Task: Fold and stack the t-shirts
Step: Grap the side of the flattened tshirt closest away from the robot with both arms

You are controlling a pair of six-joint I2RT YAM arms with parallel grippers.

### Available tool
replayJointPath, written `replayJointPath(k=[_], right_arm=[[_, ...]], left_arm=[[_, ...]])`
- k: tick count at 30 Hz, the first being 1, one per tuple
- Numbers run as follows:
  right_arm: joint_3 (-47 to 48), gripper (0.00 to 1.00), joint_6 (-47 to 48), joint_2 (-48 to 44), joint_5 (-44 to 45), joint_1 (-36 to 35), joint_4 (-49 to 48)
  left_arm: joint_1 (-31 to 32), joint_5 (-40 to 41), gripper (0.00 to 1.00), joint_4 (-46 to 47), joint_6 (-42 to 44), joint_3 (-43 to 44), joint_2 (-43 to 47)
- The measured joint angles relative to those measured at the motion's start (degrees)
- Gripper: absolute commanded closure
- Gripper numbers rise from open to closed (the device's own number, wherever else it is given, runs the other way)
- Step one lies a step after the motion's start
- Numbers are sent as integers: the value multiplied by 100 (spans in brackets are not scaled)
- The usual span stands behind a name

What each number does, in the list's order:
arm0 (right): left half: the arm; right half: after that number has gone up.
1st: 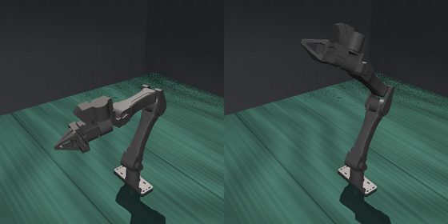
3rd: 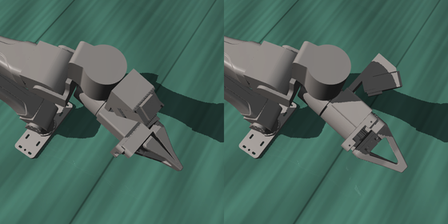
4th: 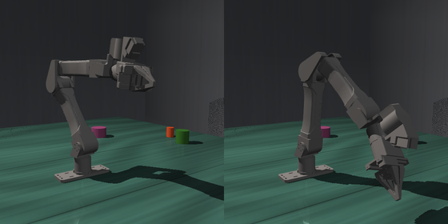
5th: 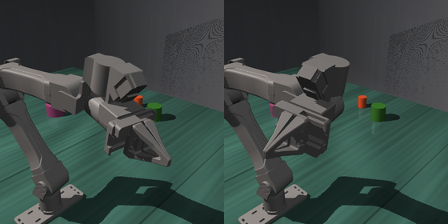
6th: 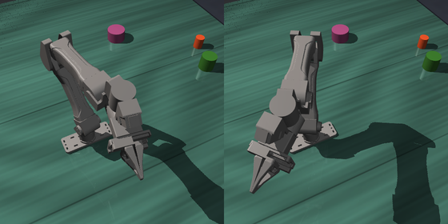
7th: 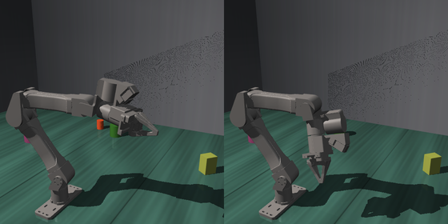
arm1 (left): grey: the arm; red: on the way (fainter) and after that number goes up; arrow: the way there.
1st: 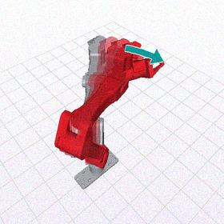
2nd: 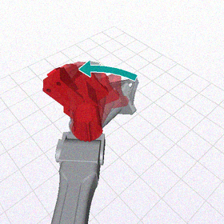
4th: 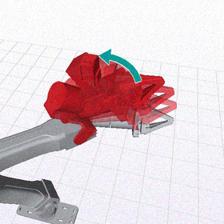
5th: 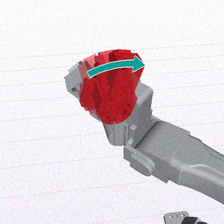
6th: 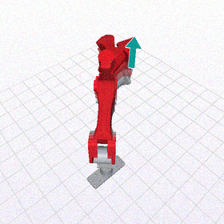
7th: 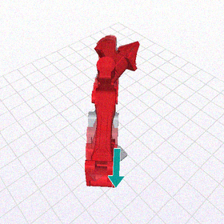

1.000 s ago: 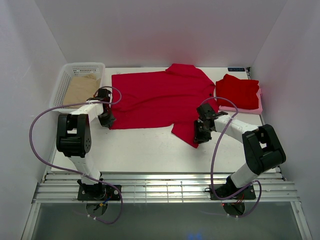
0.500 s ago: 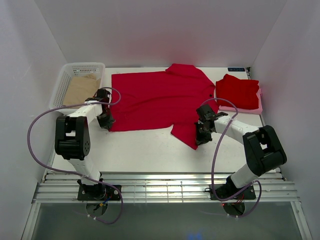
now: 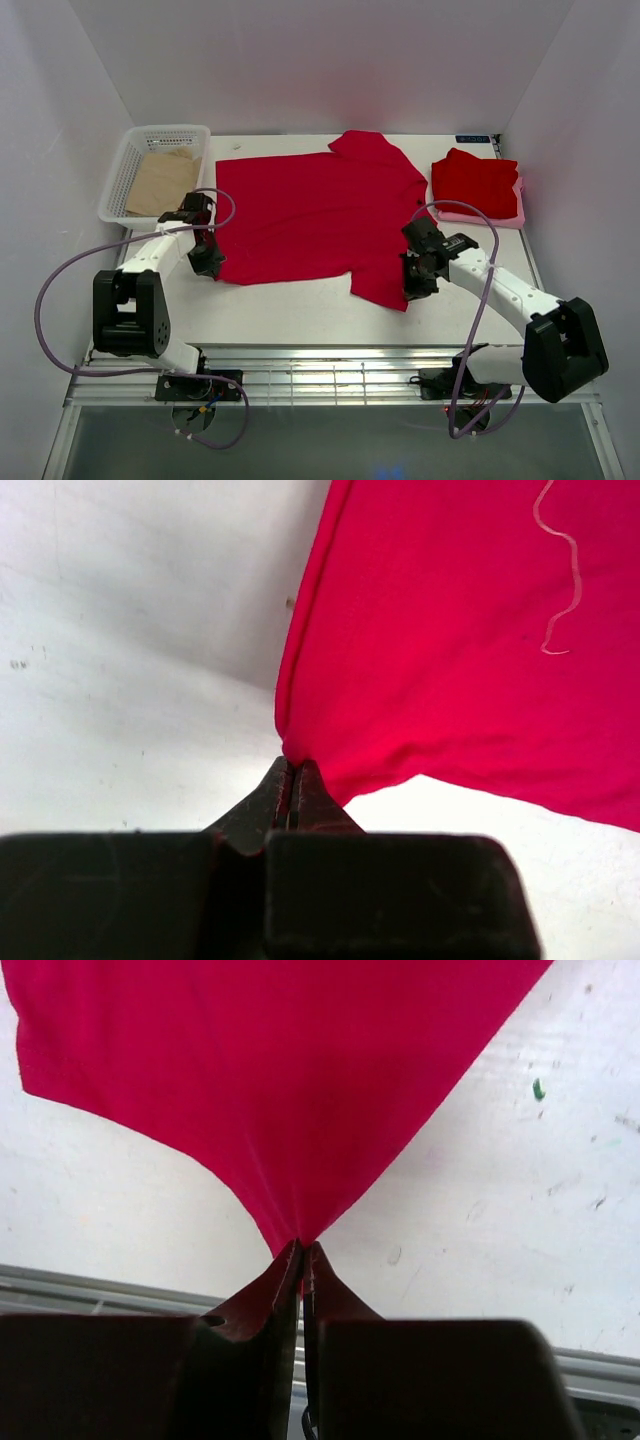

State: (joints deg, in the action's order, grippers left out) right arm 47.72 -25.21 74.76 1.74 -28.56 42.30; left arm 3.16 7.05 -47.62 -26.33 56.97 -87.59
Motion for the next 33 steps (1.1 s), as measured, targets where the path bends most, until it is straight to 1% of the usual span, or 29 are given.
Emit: replayJointPath(k=[6,11,16,22,27,33], right_arm=[[-96,92,-179,-483,-20,-122,564],[382,92,-203,-334,210,-120,907],[1154,92,-131,420,525,-120,831],[2124,92,70,1532,820,-50,695],[2905,92,328,2214,957,229,623],[3659,92,640,2791,1012,605,612]], left_arm=[[0,-142,100,-271,-59,-177,413],[0,-205,100,-444,-79,-37,442],[0,-348,100,-435,-111,564,188],[-13,-568,100,-140,-111,1145,-699],[-74,-769,100,-59,-109,1537,-1246],[-214,-839,100,-42,-114,2059,-1449]])
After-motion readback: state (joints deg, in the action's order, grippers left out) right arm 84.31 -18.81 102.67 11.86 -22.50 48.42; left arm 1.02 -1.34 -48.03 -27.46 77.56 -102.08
